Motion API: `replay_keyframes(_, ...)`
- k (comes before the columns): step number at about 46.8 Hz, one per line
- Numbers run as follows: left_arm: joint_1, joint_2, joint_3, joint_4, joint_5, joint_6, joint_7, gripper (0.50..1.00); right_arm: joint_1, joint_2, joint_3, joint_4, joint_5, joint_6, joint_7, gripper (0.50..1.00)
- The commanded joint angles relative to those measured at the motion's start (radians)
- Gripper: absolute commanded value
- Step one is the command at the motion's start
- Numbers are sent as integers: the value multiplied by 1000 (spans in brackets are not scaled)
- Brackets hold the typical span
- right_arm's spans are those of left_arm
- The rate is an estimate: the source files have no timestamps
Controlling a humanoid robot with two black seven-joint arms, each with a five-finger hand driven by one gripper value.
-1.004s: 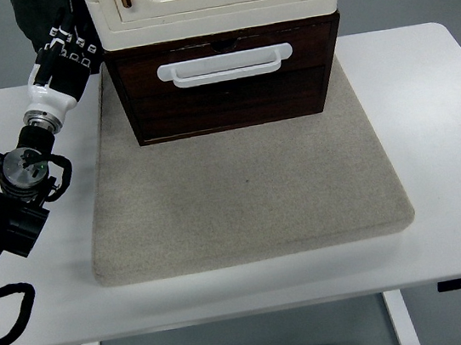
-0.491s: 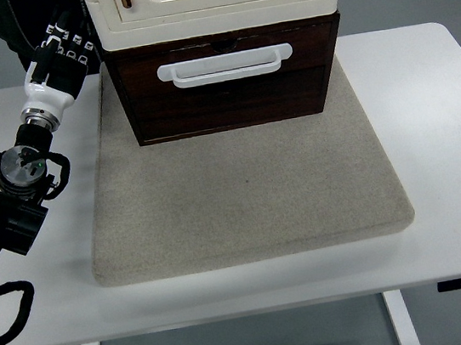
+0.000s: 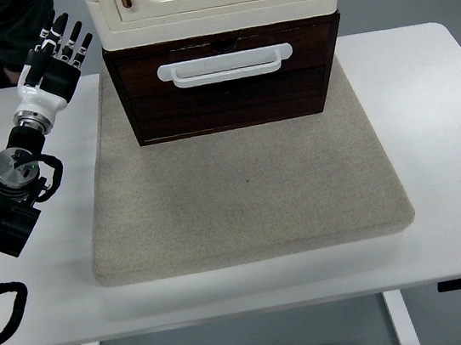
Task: Open the drawer under the combination cabinet
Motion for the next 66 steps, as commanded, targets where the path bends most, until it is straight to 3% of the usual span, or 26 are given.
replay_keyframes(1, -1, 7, -1, -3, -1, 0, 0, 1000, 0, 0, -1, 0, 0, 1, 0, 926)
replay_keyframes(21, -22, 111, 0, -7, 1, 21, -8, 1000, 0, 0, 0, 0, 0, -1, 0, 926)
replay_keyframes(33, -79, 191, 2, -15, 4, 29, -8, 1000, 0, 0, 0, 0, 0, 1, 0, 926)
replay_keyframes(51, -173, 326, 0, -159, 1, 71, -22, 1000, 0, 0, 0, 0, 0, 1, 0, 926)
replay_keyframes(66, -326, 453, 22, -260, 4, 95, -11, 1000, 0, 0, -1, 0, 0, -1, 0, 928)
